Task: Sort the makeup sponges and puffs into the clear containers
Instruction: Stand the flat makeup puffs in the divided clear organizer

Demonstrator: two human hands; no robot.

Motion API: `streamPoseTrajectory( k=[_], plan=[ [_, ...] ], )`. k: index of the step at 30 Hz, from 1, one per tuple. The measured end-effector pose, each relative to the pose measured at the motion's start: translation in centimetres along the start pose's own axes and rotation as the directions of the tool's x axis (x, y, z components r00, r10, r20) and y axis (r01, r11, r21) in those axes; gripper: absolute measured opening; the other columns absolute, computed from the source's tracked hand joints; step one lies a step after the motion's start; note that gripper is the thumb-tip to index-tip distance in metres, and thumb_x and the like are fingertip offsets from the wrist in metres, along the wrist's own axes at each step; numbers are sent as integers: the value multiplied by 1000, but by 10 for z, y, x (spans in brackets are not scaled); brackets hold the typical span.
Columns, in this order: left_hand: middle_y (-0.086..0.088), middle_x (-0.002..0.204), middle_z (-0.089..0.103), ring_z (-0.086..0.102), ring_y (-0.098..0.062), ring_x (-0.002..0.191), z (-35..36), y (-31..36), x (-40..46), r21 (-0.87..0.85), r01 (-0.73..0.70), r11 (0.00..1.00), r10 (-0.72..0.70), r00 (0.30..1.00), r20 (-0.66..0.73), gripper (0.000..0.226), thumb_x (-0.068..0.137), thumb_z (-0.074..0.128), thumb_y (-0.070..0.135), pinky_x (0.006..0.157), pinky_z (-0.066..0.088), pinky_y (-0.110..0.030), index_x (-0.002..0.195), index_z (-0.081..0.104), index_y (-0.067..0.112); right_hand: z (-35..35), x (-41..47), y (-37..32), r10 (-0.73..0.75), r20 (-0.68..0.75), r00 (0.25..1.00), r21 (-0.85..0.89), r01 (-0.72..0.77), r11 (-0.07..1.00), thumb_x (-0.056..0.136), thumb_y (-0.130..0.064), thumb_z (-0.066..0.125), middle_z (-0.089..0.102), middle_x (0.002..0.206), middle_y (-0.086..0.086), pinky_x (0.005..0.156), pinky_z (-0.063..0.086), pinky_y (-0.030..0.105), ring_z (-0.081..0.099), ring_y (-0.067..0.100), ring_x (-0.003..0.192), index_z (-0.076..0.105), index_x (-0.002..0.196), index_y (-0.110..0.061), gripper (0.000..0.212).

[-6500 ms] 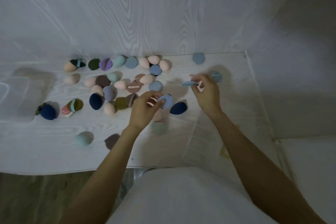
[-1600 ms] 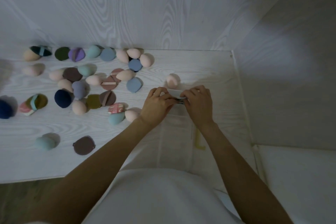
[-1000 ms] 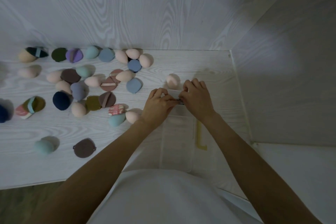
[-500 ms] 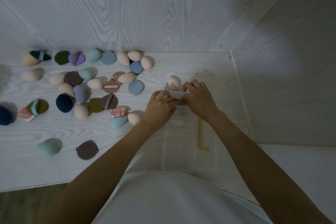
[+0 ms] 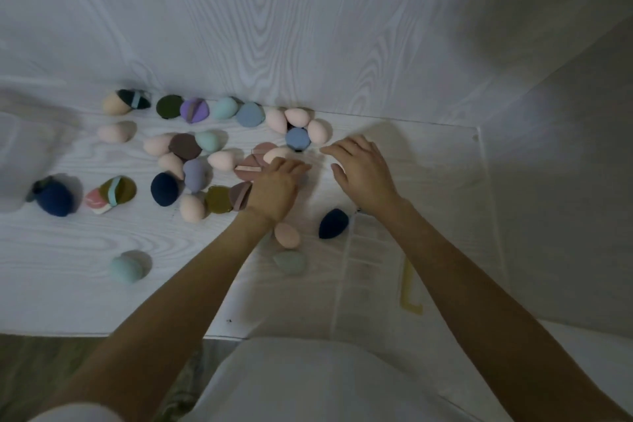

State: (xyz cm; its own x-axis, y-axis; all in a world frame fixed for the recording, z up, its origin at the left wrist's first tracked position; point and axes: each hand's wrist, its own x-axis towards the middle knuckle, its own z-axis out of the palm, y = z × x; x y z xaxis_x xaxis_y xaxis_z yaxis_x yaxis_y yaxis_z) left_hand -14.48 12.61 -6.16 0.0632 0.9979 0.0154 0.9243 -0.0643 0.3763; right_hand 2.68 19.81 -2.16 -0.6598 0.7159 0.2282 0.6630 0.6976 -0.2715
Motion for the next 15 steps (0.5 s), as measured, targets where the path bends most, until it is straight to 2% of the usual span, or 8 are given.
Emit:
streamPoseTrajectory(
  k=[3, 5, 6, 8, 11, 15],
  plan=[
    [-16, 120, 62, 57, -38, 103, 5, -4, 11, 104, -91, 990, 83, 994, 72, 45, 77, 56, -8, 81, 48, -46, 120, 61, 4, 25, 42, -1, -18, 182, 983, -16, 21, 1000, 78, 3, 58, 65, 106, 14, 83, 36, 37, 55, 33, 103, 64, 112, -4, 35],
    [-10, 106, 68, 63, -31, 92, 7, -11, 13, 183, -133, 974, 121, 990, 77, 40, 76, 45, 1, 73, 51, -39, 107, 69, 8, 43, 67, 0, -22, 289, 957, -67, 43, 997, 82, 3, 53, 61, 116, 14, 87, 31, 35, 49, 32, 112, 58, 121, -5, 40],
    [-7, 94, 69, 64, -29, 83, 8, -16, 13, 217, -153, 964, 136, 987, 89, 41, 75, 38, 8, 68, 52, -34, 97, 72, 10, 49, 76, 0, -40, 327, 944, -98, 75, 992, 84, 1, 52, 59, 121, 12, 88, 27, 33, 45, 30, 116, 55, 125, -7, 42],
    [-7, 84, 66, 62, -28, 76, 13, -27, 12, 237, -191, 953, 162, 977, 136, 46, 73, 29, 13, 62, 50, -31, 85, 74, 11, 59, 89, -2, -83, 377, 923, -163, 154, 975, 85, -1, 50, 56, 126, 8, 89, 22, 32, 40, 29, 121, 52, 127, -8, 42],
    [-5, 78, 64, 59, -25, 70, 14, -38, 7, 262, -207, 942, 187, 977, 101, 38, 73, 34, 15, 54, 45, -25, 71, 72, 13, 67, 96, -7, -110, 399, 910, -221, 212, 952, 85, 2, 45, 58, 120, 14, 90, 22, 37, 41, 33, 118, 54, 120, -1, 36],
    [-3, 88, 65, 59, -25, 79, 15, -41, 10, 284, -212, 935, 208, 977, 41, 37, 75, 35, 17, 60, 48, -29, 77, 72, 14, 69, 95, -9, -79, 343, 936, -208, 158, 965, 78, 3, 55, 62, 100, 26, 87, 29, 43, 52, 41, 100, 60, 104, 6, 26]
  ],
)
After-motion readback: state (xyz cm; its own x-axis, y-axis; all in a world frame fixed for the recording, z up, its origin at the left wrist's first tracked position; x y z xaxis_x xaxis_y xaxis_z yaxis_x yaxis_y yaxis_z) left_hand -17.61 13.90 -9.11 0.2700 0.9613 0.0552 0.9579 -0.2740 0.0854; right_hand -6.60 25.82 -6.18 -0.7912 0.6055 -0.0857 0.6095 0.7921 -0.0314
